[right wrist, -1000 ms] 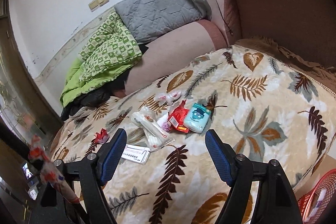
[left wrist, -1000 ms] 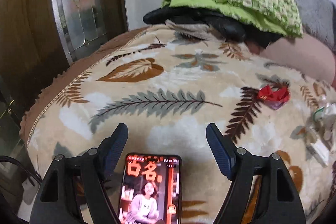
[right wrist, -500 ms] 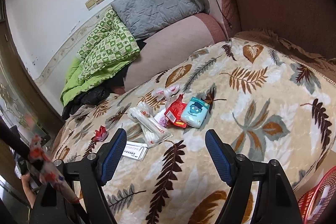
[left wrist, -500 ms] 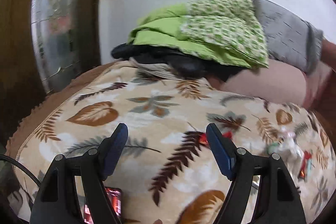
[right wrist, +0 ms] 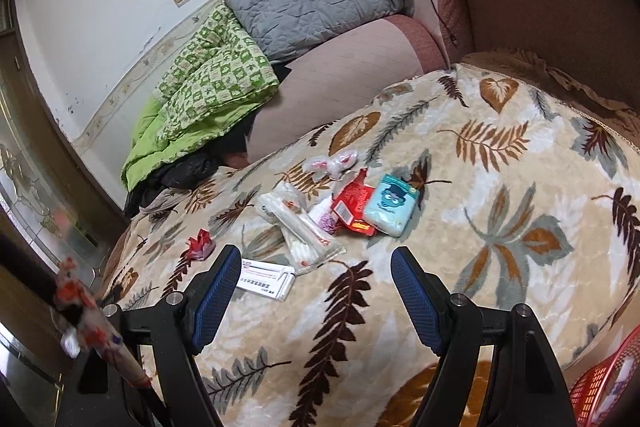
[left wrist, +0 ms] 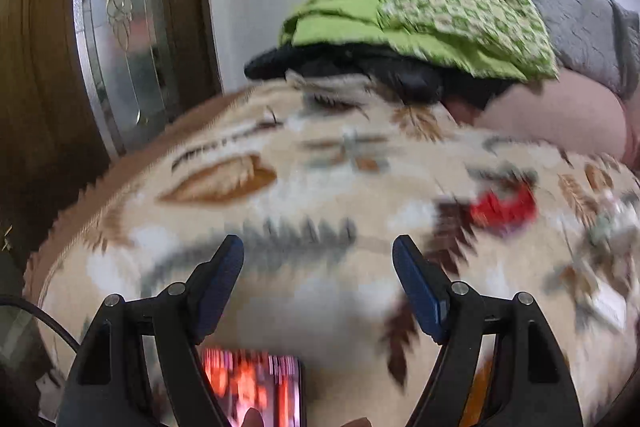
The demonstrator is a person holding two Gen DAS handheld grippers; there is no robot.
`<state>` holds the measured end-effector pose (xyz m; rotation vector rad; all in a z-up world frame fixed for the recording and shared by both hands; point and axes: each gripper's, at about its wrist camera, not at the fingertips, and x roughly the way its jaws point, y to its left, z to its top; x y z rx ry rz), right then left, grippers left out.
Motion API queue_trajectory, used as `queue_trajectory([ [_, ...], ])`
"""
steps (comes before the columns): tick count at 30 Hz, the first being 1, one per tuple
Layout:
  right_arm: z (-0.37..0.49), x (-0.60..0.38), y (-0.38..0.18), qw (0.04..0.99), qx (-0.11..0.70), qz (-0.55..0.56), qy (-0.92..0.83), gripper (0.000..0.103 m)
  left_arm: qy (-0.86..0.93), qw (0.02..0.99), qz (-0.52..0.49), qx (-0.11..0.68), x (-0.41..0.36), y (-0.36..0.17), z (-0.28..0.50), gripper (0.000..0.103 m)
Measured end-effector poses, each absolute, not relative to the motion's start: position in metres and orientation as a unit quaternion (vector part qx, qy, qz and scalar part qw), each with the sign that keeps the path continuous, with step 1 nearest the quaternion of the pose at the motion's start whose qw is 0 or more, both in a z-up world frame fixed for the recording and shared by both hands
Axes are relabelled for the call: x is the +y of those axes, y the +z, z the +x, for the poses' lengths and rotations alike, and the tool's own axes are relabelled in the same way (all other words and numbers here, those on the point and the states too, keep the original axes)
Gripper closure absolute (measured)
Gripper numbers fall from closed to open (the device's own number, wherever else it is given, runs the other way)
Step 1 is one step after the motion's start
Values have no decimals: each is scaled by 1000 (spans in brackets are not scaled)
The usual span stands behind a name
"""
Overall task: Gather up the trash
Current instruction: 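Swing both open tools back over the blanket toward the remaining trash, then grasp the white tissue packet with the left tool while the right tool grasps the teal snack bag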
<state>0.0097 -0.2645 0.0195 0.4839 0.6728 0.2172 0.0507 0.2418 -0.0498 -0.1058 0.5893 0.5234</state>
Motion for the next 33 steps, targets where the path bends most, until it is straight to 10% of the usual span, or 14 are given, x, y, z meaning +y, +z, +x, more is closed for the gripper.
queue_trajectory([
  [17, 22, -264, 12, 904, 336, 233, 125, 22, 118, 946, -143, 265, 164, 33, 39, 27],
  [33, 107, -292, -37, 880, 367, 264, 142, 22, 35, 870, -211, 444, 51, 6, 102, 27],
])
